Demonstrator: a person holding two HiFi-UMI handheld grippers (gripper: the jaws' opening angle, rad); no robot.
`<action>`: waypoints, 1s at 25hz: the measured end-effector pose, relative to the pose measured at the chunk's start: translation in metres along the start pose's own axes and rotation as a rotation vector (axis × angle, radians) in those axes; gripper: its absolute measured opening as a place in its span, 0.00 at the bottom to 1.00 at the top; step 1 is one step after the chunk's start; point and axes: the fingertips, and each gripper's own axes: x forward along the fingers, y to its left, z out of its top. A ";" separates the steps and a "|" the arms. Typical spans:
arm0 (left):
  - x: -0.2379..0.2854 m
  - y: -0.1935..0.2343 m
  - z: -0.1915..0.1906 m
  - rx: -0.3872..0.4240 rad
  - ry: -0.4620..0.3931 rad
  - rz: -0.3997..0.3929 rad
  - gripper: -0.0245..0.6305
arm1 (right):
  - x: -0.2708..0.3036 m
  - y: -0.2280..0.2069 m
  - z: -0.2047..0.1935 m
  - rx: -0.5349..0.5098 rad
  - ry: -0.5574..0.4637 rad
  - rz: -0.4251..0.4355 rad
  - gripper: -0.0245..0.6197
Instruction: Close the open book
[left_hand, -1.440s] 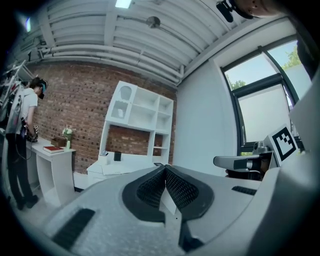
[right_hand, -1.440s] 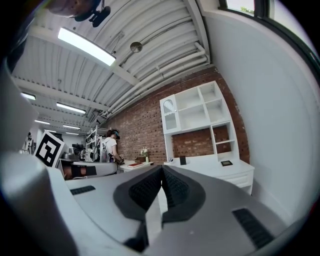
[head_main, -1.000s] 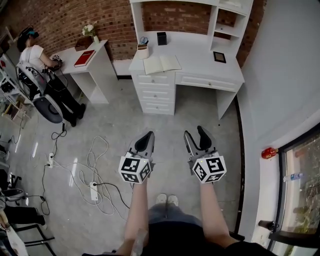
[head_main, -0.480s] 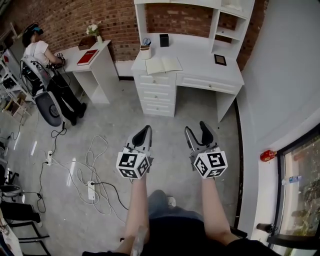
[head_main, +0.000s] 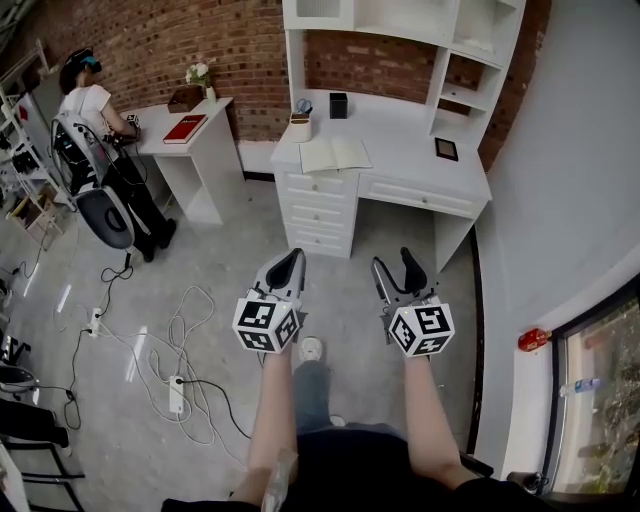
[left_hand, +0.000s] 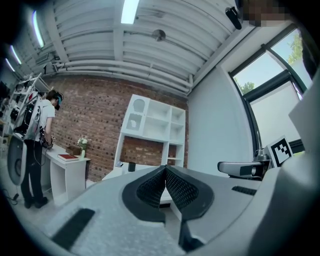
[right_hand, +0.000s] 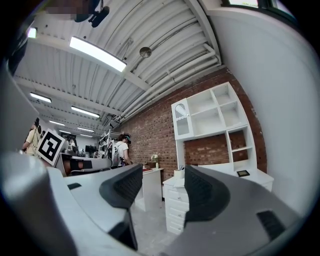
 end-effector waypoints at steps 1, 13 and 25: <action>0.007 0.005 0.000 0.000 -0.004 0.002 0.05 | 0.006 -0.003 -0.001 -0.004 -0.001 0.001 0.41; 0.131 0.104 -0.001 0.003 -0.014 -0.015 0.05 | 0.159 -0.051 -0.023 -0.009 0.013 0.003 0.41; 0.314 0.262 -0.027 -0.001 0.100 -0.065 0.05 | 0.382 -0.110 -0.068 0.013 0.107 -0.073 0.41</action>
